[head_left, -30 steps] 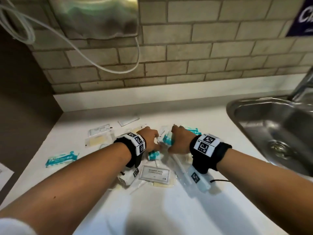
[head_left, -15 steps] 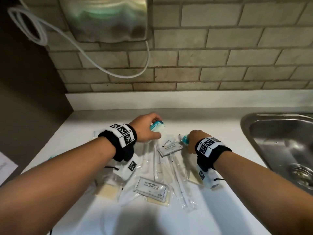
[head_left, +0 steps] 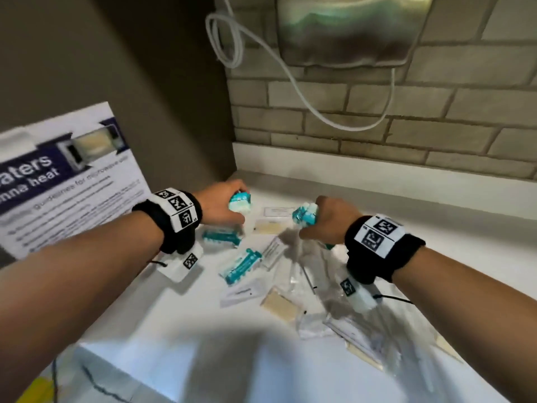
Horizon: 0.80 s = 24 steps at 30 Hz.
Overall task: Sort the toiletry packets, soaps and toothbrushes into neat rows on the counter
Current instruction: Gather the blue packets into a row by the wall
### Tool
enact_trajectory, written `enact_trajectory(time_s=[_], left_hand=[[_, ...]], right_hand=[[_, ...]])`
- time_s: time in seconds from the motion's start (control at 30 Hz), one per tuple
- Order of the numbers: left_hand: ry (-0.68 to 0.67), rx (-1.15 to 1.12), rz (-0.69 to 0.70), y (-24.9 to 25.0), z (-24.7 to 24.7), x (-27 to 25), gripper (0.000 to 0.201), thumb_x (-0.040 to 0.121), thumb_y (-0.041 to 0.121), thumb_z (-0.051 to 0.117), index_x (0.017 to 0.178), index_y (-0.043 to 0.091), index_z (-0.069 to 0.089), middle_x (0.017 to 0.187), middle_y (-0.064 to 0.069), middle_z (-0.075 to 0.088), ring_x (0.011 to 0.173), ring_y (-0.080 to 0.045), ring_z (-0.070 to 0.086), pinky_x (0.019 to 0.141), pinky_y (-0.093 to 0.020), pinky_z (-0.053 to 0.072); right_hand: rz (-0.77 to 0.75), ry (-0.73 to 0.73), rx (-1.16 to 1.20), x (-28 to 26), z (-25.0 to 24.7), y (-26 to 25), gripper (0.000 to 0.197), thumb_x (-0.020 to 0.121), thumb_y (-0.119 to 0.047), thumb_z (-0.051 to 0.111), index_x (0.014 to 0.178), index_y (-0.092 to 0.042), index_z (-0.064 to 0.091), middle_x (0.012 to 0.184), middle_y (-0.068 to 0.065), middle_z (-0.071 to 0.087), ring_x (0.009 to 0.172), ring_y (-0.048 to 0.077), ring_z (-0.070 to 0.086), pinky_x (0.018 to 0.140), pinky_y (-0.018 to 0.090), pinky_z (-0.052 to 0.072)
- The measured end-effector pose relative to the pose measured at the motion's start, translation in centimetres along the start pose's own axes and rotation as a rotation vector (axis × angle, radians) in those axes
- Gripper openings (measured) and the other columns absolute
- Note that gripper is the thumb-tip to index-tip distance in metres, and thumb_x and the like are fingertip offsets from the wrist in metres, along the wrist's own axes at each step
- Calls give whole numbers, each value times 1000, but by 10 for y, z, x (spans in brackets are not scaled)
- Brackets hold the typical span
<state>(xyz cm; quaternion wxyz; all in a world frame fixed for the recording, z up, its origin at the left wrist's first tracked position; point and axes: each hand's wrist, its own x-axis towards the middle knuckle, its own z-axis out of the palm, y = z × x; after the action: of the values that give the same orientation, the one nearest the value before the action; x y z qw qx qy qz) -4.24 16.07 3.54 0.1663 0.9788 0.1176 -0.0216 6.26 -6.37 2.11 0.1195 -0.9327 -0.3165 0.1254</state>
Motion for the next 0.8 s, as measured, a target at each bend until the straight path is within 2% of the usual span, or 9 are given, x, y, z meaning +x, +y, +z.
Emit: enact_trajectory(time_s=[0.07, 0.17, 0.3, 0.37, 0.43, 0.57, 0.67, 0.73, 0.8], left_hand=[[-90, -5, -42, -23, 12, -14, 52, 72, 31, 83, 114, 19, 55, 103, -1, 63, 89, -20, 58, 74, -26, 45], [-204, 19, -85, -43, 31, -29, 61, 60, 56, 83, 107, 27, 57, 102, 7, 59, 91, -15, 56, 76, -27, 44], [-249, 39, -53, -37, 61, -27, 72, 55, 66, 80, 111, 26, 58, 112, 4, 64, 96, -16, 59, 82, -28, 48], [-262, 84, -7, -35, 73, -24, 78, 58, 63, 80, 123, 26, 55, 123, 3, 62, 105, -19, 60, 87, -27, 46], [-272, 125, 36, -38, 76, -23, 73, 67, 51, 80, 130, 29, 51, 130, 3, 58, 111, -21, 58, 84, -24, 43], [-262, 201, 80, -66, 65, -23, 58, 70, 25, 68, 125, 38, 55, 123, 3, 59, 105, -23, 59, 78, -22, 42], [-225, 239, 54, -95, 55, -21, 59, 70, 27, 65, 127, 41, 54, 124, 4, 57, 107, -22, 60, 82, -23, 46], [-201, 225, 37, -108, 52, -20, 60, 72, 29, 66, 130, 38, 53, 124, 4, 51, 109, -21, 59, 89, -26, 48], [-177, 193, 34, -114, 52, -17, 60, 72, 25, 66, 130, 33, 54, 120, 2, 47, 108, -22, 58, 90, -27, 47]], right_hand=[[-24, -17, 0, 9, 10, -20, 73, 68, -56, 73, 119, -10, 49, 97, 7, 59, 83, 26, 53, 71, 30, 46], [-35, -39, 17, 25, 24, -52, 63, 69, -49, 74, 114, -11, 52, 102, 8, 64, 85, 27, 58, 70, 30, 48], [-11, -39, 39, 40, 33, -82, 69, 71, -45, 76, 123, -9, 50, 114, 12, 63, 98, 29, 61, 81, 34, 53], [13, -32, 49, 44, 37, -91, 73, 71, -44, 76, 128, -7, 49, 118, 13, 63, 103, 30, 61, 87, 37, 53], [33, -40, 41, 48, 39, -98, 71, 71, -43, 76, 127, -7, 51, 118, 13, 63, 104, 31, 61, 89, 39, 53], [70, -47, 49, 54, 42, -104, 53, 66, -41, 80, 106, -11, 60, 106, 11, 67, 92, 29, 62, 81, 34, 53], [95, -31, 70, 60, 48, -112, 51, 68, -43, 79, 103, -12, 60, 101, 8, 64, 92, 28, 61, 76, 31, 50], [103, -40, 83, 64, 53, -119, 46, 70, -45, 77, 96, -13, 57, 94, 5, 61, 86, 25, 57, 69, 29, 45], [106, -54, 77, 69, 57, -125, 44, 71, -46, 76, 93, -14, 55, 92, 5, 60, 84, 24, 56, 68, 28, 42]])
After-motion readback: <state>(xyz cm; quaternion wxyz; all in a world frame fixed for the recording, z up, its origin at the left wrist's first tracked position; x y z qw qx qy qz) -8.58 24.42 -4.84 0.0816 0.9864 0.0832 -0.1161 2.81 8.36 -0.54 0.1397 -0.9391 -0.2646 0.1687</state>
